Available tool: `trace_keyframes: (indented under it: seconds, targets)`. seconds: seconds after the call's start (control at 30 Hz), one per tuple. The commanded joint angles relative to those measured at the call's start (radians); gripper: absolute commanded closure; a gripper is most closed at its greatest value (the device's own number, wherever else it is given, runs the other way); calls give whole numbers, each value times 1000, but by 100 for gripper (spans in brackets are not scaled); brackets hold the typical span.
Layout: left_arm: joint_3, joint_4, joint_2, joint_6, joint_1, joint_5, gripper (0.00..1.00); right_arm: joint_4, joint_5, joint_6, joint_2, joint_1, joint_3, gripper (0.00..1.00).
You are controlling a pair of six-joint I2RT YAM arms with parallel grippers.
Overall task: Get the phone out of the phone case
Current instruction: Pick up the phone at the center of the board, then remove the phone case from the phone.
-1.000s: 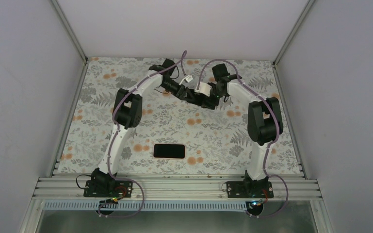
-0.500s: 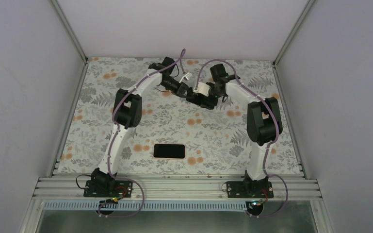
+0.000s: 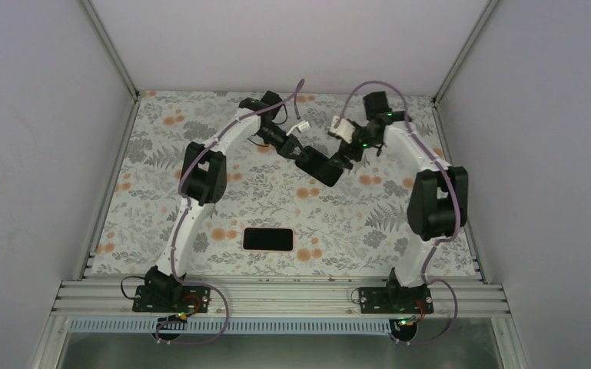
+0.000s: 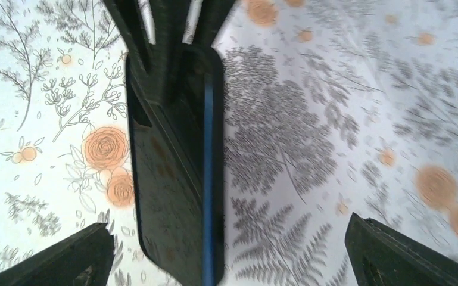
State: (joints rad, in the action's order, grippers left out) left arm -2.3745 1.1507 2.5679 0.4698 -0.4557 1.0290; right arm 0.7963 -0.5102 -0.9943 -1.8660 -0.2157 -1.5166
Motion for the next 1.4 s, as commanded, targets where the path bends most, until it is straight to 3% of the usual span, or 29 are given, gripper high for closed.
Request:
trace_keyframes:
  seconds: [0.0,0.17,0.33,0.4,0.6,0.87,1.37]
  targets:
    - [62,45,-120,193,5,51,98,113,-162,-43,83,83,0,0]
    - [114,175,-180,446,3,23,98,183,-251,-93,144,167,55,0]
    - [477,-168,-447,402,-6,-62,98,175,-276,-139,190,180,169,0]
    - [539,-243,-526,386,-20,-78,98,132,-273,-115,195,180,206,3]
    - [585,-290,-599,375,-56,-124,98,151,-330,-127,195,176,235,15]
    - [586,-280,-599,383,-77,-149,98,46,-305,-65,250,187,256,19]
    - [581,-285,-610,374,-77,-138,98,71,-303,-79,210,203,211,23]
